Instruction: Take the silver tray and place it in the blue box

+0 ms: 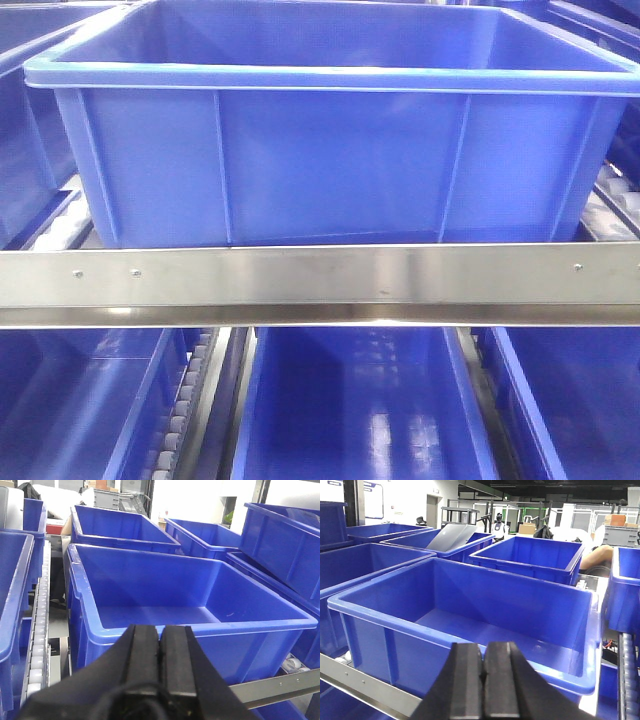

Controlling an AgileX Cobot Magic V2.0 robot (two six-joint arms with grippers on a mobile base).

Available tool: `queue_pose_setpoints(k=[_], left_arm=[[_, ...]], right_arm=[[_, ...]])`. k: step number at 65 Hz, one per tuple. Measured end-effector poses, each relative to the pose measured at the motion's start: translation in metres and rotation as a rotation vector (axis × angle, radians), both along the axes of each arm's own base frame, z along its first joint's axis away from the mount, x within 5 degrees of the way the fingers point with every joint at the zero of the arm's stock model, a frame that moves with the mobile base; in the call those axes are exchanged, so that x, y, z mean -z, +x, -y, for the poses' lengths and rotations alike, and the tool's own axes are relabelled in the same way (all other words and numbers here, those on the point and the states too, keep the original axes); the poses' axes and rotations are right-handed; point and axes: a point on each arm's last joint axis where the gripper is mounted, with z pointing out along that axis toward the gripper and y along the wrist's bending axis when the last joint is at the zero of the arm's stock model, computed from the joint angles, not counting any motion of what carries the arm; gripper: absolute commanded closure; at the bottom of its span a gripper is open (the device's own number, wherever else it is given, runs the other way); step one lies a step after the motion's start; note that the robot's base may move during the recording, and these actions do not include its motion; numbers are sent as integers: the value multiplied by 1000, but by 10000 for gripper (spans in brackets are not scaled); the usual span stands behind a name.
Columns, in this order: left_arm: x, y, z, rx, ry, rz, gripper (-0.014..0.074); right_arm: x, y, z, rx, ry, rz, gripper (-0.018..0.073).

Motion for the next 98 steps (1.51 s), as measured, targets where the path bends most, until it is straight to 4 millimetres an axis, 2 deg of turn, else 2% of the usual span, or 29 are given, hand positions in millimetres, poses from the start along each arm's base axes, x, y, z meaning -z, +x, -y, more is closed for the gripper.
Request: queue_pose_setpoints(k=[13, 17, 25, 35, 42, 70, 78, 98], left_arm=[[0, 0, 0, 0, 0, 0, 692], [0, 0, 0, 0, 0, 0, 692], [0, 0, 0, 0, 0, 0, 692], [0, 0, 0, 0, 0, 0, 692], [0, 0, 0, 0, 0, 0, 692], [0, 0, 0, 0, 0, 0, 692], [0, 0, 0, 0, 0, 0, 692], [0, 0, 0, 0, 0, 0, 692]], right_arm=[[6, 2, 3, 40, -40, -18, 507], [17, 5, 5, 76, -20, -81, 507], [52, 8, 15, 201, -10, -231, 507], [80, 1, 25, 330, 13, -191, 507], [89, -3, 30, 405, 34, -125, 507], [86, -10, 33, 431, 54, -32, 507], [86, -10, 32, 419, 108, -45, 507], [86, -10, 32, 413, 102, -48, 507]])
